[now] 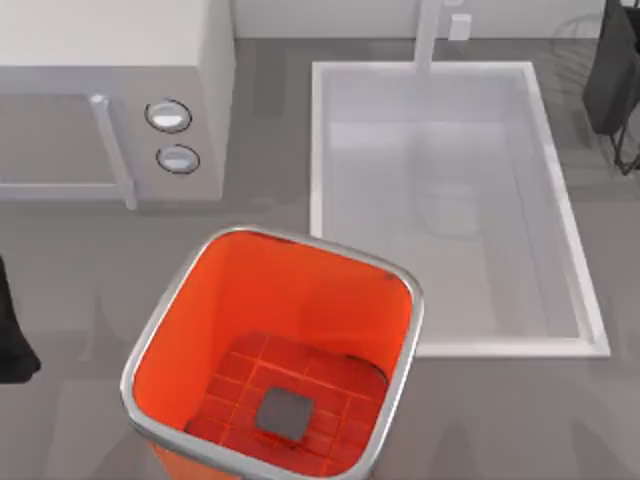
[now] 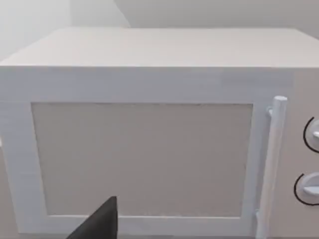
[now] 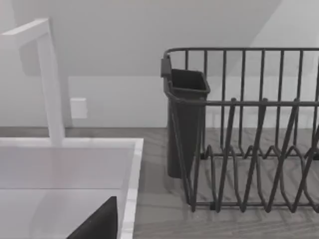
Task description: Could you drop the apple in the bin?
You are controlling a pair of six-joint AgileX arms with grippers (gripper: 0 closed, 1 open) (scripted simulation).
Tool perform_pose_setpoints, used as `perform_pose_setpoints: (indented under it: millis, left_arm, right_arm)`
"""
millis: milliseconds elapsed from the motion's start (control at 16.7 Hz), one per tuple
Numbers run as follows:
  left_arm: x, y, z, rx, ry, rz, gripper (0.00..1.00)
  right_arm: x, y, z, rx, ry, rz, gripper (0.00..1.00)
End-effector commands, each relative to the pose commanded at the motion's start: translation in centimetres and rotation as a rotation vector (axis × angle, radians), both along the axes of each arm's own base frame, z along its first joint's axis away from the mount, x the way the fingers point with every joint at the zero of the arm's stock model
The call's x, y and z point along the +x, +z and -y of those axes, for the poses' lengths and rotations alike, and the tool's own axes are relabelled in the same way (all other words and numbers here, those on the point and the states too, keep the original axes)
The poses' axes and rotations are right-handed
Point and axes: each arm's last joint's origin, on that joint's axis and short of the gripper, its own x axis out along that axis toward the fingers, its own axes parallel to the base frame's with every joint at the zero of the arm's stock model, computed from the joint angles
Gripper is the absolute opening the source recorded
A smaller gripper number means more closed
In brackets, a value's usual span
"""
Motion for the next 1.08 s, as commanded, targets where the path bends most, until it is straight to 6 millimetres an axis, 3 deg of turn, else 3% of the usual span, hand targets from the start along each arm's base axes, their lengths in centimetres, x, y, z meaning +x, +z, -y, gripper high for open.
perform_pose_setpoints:
  millis: [300, 600, 840, 1080]
  left_arm:
    - [0.1, 1.1, -0.1, 0.044, -0.013, -0.043, 1.0]
    - [1.9, 3.9, -0.9, 0.185, -0.075, -0.291, 1.0]
    - [6.3, 5.1, -2.7, 0.235, -0.163, -0.595, 1.0]
    - [12.0, 3.7, -6.1, 0.219, -0.261, -0.867, 1.0]
  right_arm:
    - [0.0, 0.0, 0.0, 0.0, 0.0, 0.0, 1.0]
    - [0.0, 0.0, 0.0, 0.0, 0.0, 0.0, 1.0]
    - [0.0, 0.0, 0.0, 0.0, 0.0, 0.0, 1.0]
    - [0.0, 0.0, 0.0, 0.0, 0.0, 0.0, 1.0]
